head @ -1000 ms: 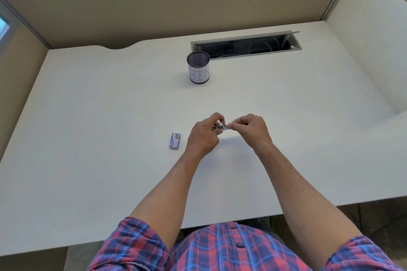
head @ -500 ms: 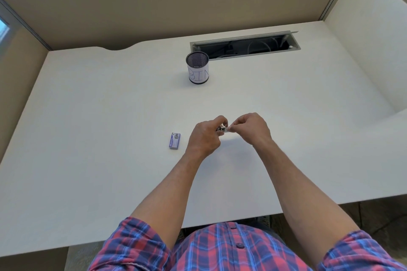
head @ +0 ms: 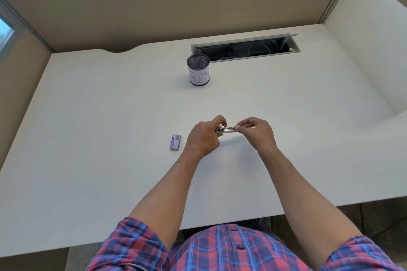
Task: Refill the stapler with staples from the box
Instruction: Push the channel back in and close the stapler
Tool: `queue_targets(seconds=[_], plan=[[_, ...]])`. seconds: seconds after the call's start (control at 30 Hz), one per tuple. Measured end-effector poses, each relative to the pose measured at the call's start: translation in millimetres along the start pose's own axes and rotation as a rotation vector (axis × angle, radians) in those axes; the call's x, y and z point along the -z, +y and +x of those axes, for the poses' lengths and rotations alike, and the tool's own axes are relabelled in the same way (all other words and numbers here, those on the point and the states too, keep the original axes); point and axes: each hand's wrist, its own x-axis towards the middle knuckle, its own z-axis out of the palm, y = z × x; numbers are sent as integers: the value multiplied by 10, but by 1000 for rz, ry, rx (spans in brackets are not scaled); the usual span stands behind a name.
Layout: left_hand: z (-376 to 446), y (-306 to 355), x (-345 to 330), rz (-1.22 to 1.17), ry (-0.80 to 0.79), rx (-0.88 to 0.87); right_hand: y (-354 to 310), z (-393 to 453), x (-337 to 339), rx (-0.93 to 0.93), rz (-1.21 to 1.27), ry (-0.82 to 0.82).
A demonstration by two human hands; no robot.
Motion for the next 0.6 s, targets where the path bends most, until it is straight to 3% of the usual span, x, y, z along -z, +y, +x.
queue_targets(seconds=[0.4, 0.6], plan=[[9, 41, 54, 112, -28, 5, 149, 44, -40, -8, 140, 5], [116, 140, 169, 367, -121, -68, 265, 55, -83, -49, 229, -68]])
